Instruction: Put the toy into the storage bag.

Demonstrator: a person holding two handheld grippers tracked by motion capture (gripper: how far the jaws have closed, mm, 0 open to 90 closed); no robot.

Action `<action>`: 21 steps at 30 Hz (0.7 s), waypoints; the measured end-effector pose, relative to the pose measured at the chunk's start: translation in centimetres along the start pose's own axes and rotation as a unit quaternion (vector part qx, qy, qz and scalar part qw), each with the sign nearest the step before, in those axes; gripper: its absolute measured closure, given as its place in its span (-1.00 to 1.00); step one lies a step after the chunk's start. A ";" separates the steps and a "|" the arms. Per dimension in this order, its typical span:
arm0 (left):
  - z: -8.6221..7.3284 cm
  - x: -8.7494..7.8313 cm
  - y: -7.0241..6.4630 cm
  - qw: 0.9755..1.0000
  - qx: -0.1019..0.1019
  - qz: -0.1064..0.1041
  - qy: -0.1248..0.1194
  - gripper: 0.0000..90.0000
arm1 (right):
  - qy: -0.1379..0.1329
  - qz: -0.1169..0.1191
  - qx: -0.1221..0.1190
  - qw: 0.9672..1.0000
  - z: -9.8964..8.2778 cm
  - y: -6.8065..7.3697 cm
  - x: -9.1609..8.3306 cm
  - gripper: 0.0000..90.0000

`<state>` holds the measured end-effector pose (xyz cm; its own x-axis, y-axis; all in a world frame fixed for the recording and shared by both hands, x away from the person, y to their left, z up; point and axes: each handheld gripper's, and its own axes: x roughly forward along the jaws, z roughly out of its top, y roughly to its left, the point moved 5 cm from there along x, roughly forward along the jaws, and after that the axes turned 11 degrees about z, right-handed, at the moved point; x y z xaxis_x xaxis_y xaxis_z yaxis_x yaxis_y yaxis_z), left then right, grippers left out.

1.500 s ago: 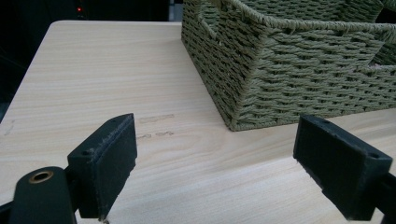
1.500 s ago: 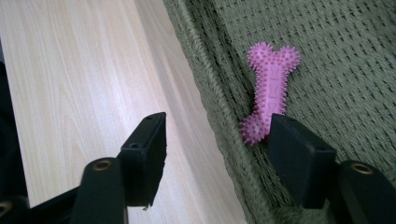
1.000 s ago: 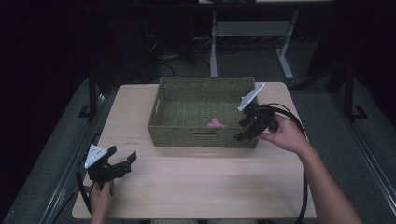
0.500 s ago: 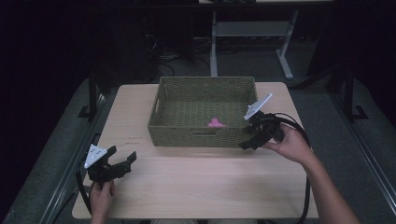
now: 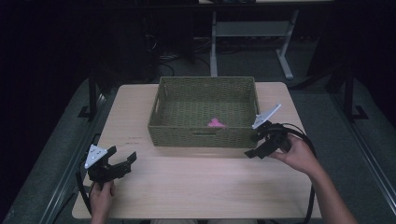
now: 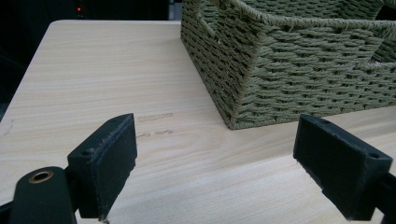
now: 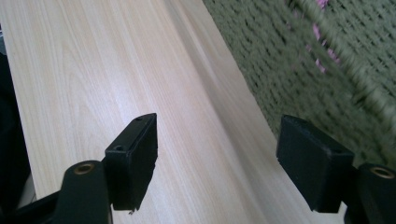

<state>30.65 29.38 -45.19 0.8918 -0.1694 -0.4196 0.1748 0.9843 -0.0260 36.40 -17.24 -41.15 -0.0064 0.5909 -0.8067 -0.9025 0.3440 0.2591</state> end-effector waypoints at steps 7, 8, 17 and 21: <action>-0.1 0.0 0.0 1.000 0.002 0.001 0.002 -0.71 | 0.000 0.003 0.011 1.000 -1.5 0.0 0.6 -0.38; -0.1 0.0 0.0 1.000 0.002 0.001 0.002 -0.71 | -0.002 0.003 0.011 1.000 -1.6 0.0 0.7 -0.38; -0.1 -0.1 0.0 1.000 0.002 0.003 0.002 -0.71 | -0.009 0.009 0.024 1.000 -3.5 0.3 1.3 -0.39; -0.1 -0.1 0.1 1.000 0.000 0.005 0.001 -0.71 | -0.011 0.009 0.031 0.999 -4.4 0.5 1.5 -0.39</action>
<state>30.49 29.54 -45.26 0.8924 -0.1597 -0.4221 0.1665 0.9858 -0.0212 34.04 -19.44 -44.57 -0.0134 0.6130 -0.7900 -0.8734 0.3775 0.3077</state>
